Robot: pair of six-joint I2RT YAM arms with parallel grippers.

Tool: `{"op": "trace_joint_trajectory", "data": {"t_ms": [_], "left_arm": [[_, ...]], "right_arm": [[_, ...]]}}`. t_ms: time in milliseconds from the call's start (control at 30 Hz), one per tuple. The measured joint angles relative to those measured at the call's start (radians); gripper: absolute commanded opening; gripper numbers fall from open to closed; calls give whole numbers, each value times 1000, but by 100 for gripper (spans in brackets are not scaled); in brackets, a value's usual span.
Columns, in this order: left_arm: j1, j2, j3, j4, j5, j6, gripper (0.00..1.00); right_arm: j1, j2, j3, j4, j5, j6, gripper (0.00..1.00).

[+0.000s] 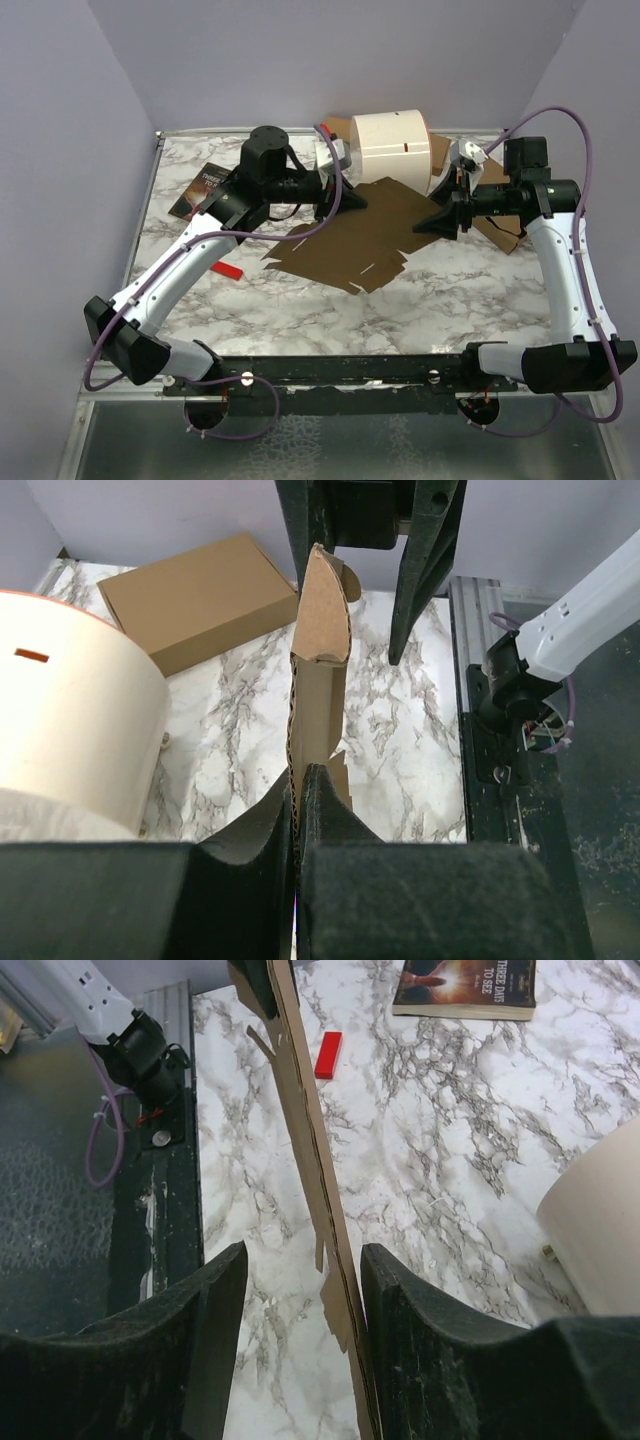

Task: Fold the paper box

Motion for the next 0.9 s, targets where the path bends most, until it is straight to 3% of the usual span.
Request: {"op": "trace_joint_trajectory", "data": {"t_ms": [167,333,900], "left_arm": [[64,-45,-48,43,48,-27,0],[118,-74,-96,95,102,-71,0],[177,-94,-156,216,184,-166,0]], "right_arm": [[0,-19,-26,38,0,19,49],[-1,-27,-42,61,-1,32,39],[-3,-27,-76,93,-67,42,34]]}}
